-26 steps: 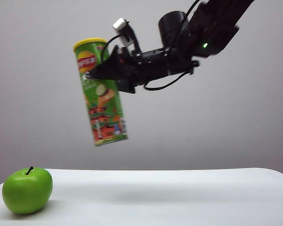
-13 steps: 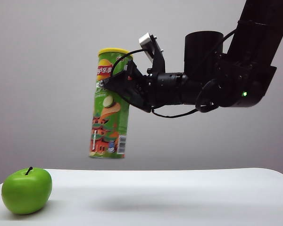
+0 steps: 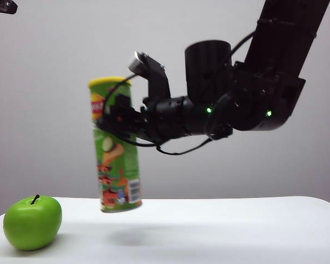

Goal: Pick up the green bucket of chips from the desk, place it near the apple, and finally stand it up.

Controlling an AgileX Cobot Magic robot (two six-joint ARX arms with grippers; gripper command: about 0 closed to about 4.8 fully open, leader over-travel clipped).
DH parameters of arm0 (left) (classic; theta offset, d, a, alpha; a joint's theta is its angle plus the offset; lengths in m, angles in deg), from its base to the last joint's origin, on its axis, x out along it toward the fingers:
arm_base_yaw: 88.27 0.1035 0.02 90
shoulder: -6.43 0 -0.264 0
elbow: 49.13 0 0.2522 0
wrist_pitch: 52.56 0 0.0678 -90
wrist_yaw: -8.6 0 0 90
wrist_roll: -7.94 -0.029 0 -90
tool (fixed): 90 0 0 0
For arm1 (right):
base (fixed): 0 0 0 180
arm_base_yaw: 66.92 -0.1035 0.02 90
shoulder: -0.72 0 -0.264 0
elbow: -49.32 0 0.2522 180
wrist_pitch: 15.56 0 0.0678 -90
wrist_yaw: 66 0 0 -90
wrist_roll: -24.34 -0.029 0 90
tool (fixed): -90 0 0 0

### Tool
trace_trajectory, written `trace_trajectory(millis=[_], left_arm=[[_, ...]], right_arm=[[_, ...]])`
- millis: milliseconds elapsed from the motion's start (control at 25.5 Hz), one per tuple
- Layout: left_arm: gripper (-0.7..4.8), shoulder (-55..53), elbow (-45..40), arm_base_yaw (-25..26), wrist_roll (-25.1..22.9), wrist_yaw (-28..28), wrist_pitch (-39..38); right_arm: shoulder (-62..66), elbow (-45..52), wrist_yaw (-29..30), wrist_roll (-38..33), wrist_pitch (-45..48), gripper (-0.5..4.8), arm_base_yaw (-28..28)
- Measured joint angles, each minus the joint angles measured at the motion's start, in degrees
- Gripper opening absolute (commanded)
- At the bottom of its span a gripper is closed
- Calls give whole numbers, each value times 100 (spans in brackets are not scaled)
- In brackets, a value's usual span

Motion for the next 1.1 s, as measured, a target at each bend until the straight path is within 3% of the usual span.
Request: trace_trajectory(millis=[744, 1096], left_arm=[[-5, 131, 0, 0, 334, -205, 468], [-5, 514, 0, 0, 328, -234, -962]], right_arm=[[824, -9, -164, -490, 796, 292, -177], [935, -13, -267, -566, 994, 295, -210]])
